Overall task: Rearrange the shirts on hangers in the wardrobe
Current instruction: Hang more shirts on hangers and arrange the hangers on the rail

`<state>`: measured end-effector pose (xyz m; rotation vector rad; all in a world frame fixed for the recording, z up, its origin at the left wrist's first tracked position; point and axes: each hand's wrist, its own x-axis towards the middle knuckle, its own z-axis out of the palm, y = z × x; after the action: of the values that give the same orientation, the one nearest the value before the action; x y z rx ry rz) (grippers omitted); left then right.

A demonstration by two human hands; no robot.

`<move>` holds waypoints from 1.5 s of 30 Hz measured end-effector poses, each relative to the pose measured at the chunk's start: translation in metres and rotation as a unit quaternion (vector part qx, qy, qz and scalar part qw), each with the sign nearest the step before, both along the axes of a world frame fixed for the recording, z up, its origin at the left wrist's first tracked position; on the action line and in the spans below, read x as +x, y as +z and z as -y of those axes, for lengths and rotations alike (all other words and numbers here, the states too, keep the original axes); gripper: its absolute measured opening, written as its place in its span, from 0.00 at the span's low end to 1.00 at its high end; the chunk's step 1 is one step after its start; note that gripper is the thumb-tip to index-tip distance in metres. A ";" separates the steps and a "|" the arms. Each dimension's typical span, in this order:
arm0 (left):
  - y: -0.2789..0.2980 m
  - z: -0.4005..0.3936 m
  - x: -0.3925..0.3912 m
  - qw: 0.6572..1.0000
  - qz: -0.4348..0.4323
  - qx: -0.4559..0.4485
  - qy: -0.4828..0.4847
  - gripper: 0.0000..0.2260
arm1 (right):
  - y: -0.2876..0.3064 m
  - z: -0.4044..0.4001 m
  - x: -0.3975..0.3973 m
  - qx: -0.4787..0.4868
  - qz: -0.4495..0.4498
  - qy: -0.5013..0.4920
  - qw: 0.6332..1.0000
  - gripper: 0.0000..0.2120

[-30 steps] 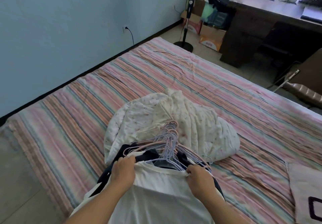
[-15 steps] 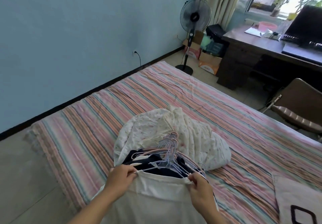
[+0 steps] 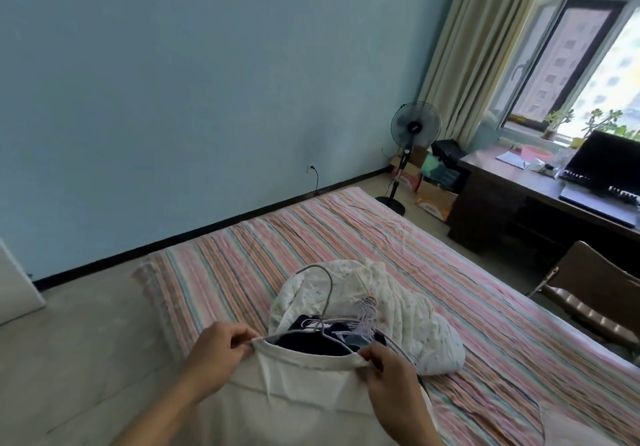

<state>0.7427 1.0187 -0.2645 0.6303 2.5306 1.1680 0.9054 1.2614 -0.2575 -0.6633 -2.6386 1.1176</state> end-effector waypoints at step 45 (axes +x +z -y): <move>0.247 0.496 0.326 0.742 -0.299 0.152 0.580 0.03 | 0.257 0.529 -0.035 0.033 -0.274 0.661 0.698 0.04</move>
<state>1.0684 0.5222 -0.0175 -0.9066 3.3685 1.9982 0.8708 0.7327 -0.0004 1.6238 -2.2740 1.0870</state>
